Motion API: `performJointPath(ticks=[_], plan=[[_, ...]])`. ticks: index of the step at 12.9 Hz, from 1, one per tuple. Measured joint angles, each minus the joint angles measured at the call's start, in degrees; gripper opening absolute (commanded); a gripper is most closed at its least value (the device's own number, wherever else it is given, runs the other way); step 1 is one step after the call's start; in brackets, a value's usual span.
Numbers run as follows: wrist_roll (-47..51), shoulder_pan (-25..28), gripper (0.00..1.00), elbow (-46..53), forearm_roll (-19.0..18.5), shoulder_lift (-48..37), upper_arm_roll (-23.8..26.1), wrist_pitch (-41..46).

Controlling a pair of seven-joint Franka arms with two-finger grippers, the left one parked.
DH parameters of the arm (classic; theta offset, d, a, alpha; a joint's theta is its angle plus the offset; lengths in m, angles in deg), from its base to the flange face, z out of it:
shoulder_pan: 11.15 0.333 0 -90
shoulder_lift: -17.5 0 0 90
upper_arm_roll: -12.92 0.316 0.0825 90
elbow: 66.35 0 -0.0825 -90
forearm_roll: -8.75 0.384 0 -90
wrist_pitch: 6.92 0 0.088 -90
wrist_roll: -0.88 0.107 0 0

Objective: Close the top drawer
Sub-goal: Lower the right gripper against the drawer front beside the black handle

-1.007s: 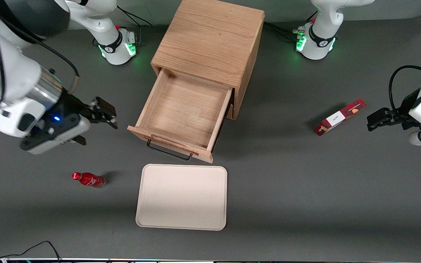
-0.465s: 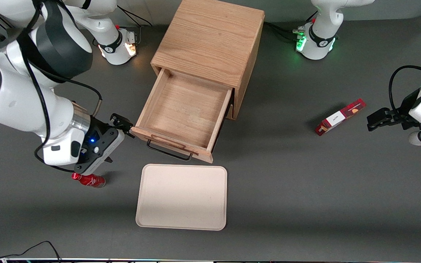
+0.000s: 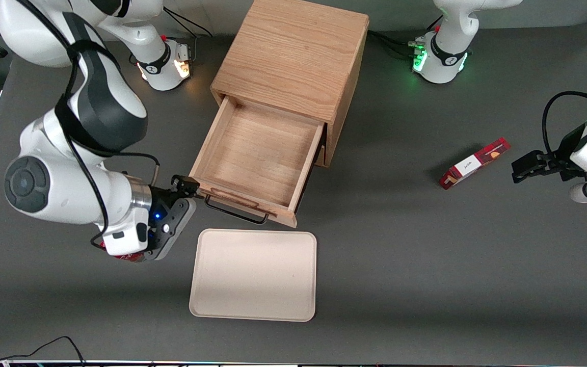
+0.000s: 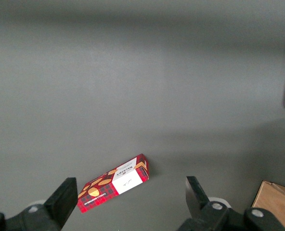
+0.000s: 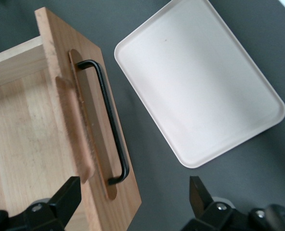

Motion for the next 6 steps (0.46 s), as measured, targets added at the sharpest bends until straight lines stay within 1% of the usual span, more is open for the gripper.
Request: performJointPath(ticks=[6], plan=[[0.37, 0.70, 1.00, 2.06, 0.38, 6.48, 0.14, 0.00]])
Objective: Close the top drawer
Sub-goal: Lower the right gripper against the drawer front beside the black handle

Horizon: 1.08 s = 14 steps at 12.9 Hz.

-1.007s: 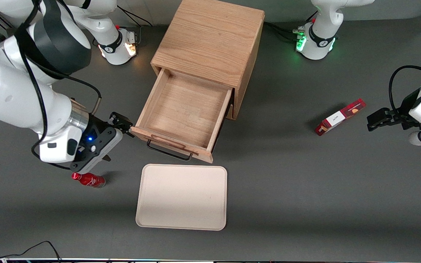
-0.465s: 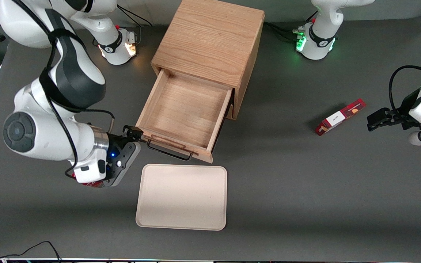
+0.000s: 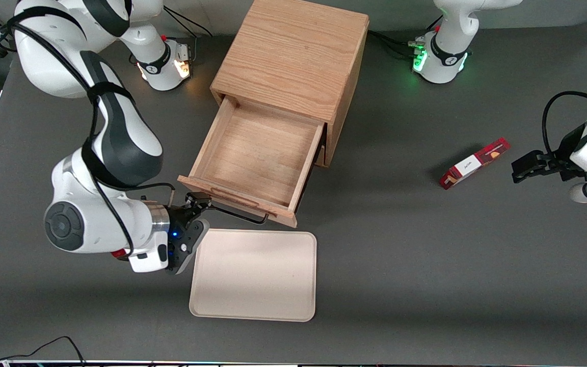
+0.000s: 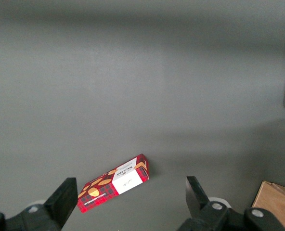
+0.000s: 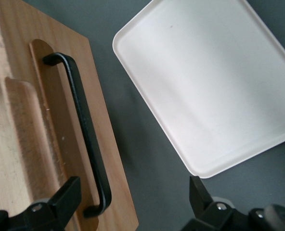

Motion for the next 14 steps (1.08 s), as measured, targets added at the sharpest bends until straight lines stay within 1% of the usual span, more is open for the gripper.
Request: performJointPath(ticks=[14], plan=[[3.37, 1.85, 1.00, 0.24, 0.24, 2.90, 0.09, -1.66]])
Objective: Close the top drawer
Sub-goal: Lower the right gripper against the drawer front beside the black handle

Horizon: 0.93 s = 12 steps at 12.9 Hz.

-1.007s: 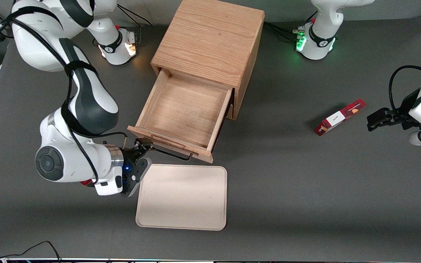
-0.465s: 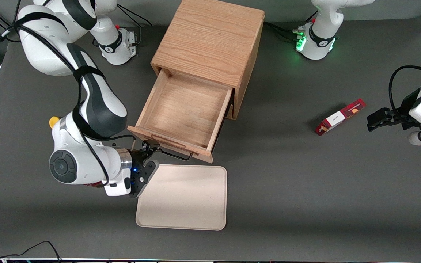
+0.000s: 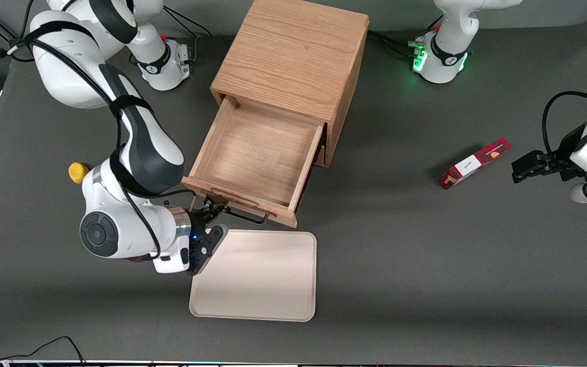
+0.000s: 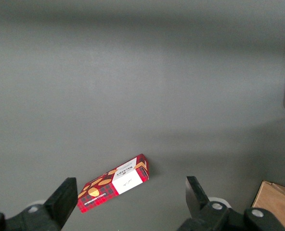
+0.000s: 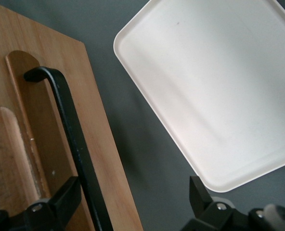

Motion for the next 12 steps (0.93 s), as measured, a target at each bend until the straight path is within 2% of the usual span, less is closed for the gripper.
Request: performJointPath(ticks=[9, 12], plan=[[0.10, 0.74, 1.00, -0.38, 0.06, 0.79, 0.27, 0.02], [0.11, 1.18, 1.00, -0.46, 0.05, 0.78, 2.18, 0.09]])
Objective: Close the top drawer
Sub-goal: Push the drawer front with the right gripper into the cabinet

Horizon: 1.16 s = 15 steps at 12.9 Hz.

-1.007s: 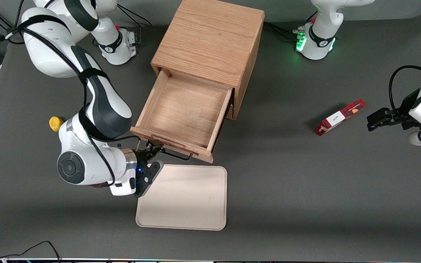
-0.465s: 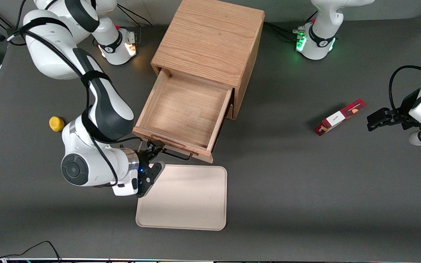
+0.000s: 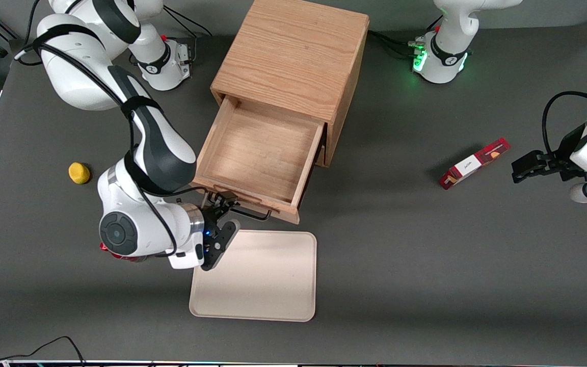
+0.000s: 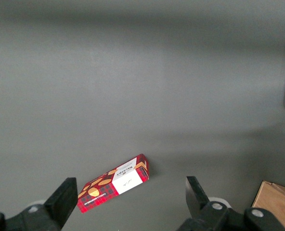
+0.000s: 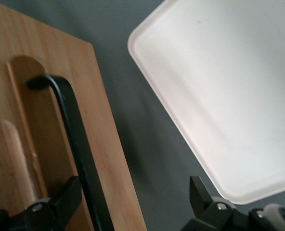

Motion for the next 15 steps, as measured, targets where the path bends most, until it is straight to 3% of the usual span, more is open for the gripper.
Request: performJointPath(ticks=[6, 15], plan=[[0.47, 0.52, 1.00, -4.06, -0.13, -1.57, 1.30, 0.07], [0.76, 0.34, 1.00, -19.66, -0.29, -11.58, 2.99, -3.72]])
